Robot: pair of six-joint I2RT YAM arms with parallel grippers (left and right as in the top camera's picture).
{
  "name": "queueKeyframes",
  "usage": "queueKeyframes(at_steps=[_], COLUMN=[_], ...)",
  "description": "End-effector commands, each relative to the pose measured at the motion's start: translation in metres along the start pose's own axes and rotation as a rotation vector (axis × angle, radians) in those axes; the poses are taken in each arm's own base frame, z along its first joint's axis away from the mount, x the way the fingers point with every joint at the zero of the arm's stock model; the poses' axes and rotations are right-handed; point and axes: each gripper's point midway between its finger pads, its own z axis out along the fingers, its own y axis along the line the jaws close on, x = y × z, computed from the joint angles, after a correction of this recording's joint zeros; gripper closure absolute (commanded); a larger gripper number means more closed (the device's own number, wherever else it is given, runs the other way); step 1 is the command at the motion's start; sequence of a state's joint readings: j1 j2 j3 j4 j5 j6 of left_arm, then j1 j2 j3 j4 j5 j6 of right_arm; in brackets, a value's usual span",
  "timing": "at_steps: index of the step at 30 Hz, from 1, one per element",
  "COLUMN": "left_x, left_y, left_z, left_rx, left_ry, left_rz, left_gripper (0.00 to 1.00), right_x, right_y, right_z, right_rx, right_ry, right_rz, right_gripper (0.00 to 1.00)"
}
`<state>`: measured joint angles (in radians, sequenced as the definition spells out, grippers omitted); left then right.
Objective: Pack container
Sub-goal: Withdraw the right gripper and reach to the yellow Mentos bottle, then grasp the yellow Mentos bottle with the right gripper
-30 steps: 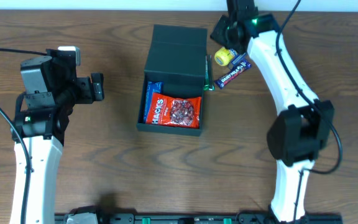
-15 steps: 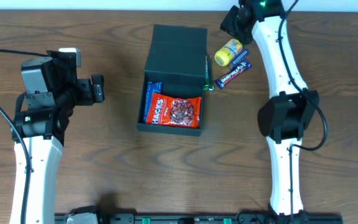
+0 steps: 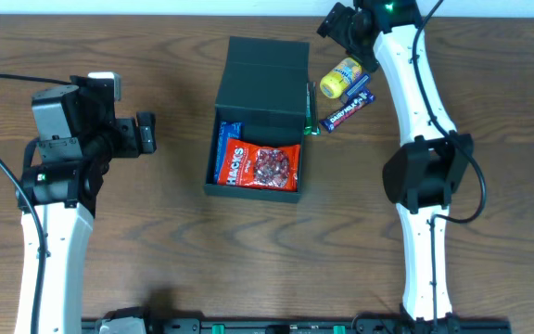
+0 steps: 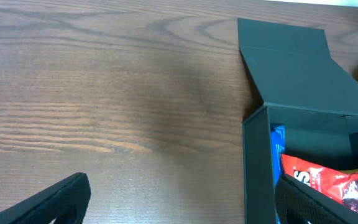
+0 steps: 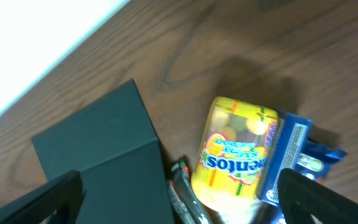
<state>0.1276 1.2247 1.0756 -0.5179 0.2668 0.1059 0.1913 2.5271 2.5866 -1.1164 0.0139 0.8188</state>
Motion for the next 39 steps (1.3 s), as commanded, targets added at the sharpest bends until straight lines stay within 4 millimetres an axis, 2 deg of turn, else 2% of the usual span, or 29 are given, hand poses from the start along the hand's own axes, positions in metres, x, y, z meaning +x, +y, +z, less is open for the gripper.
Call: queueKeyframes(at_steps=[1,8,20,26,39], left_x=[-0.013,-0.013,-0.013,-0.013,-0.013], left_y=[-0.002,-0.002,0.003,0.003,0.003], left_z=[-0.009,-0.009,-0.009,-0.009,-0.009], left_rx=[0.007,0.007,-0.020,-0.020,-0.020], left_ry=[-0.037,-0.037,-0.036,-0.036,-0.036], left_rz=[0.015,0.015,0.015,0.015,0.015], left_gripper=[0.05,0.05,0.05,0.05,0.05], right_x=[0.015,0.024,0.024,0.037,0.046], right_y=[-0.002,-0.013,-0.019,-0.025,-0.032], right_z=[0.030,0.056,0.063,0.079,0.093], right_rx=[0.012,0.045,0.068,0.077,0.095], right_ry=[0.046,0.071,0.066,0.118,0.144], right_rz=[0.034,0.080,0.081,0.098,0.103], right_gripper=[0.05,0.08,0.08,0.08,0.16])
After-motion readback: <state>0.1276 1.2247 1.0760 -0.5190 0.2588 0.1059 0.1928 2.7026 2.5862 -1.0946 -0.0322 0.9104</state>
